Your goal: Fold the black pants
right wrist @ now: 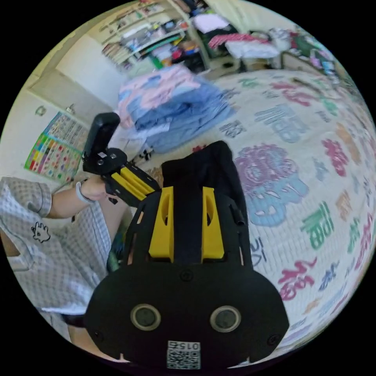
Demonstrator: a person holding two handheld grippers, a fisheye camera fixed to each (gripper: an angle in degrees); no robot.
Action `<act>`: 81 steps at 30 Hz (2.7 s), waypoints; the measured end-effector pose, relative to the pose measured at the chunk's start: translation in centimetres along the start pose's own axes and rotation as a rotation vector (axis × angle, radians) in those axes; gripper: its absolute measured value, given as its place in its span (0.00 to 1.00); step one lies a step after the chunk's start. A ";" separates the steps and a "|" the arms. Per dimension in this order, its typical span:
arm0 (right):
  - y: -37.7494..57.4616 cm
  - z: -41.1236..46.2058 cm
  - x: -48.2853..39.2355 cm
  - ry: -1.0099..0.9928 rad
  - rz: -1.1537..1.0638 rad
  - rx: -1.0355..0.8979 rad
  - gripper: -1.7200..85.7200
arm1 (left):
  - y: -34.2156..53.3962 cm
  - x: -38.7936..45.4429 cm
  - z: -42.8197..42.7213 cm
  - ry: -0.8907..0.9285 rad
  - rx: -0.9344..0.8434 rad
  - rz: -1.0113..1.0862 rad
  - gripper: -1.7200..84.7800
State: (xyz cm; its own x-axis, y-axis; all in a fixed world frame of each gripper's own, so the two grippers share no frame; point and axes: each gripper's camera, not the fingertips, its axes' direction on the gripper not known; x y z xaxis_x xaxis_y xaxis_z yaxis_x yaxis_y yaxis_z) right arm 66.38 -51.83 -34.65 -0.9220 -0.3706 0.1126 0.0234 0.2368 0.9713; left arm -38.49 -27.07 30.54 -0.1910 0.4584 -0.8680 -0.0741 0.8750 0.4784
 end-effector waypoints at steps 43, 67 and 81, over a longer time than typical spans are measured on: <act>30.2 -6.1 6.5 -0.302 1.026 0.447 0.08 | 4.8 -3.7 -7.2 -0.070 0.138 -0.297 0.08; 13.2 -9.6 -3.9 -0.005 0.392 0.253 0.15 | 18.7 -2.4 2.2 -0.089 0.067 -0.412 0.18; -0.7 -1.7 -5.1 0.269 0.253 -0.241 0.07 | 25.4 -4.6 9.2 -0.019 0.191 -0.403 0.08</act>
State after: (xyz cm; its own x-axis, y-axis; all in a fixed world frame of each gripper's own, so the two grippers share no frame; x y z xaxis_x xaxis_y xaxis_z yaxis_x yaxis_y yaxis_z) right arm 71.68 -51.62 -35.53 -0.7425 -0.5563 0.3732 0.3550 0.1457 0.9235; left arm -30.53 -5.54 45.45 -0.1655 0.0764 -0.9832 0.0432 0.9966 0.0702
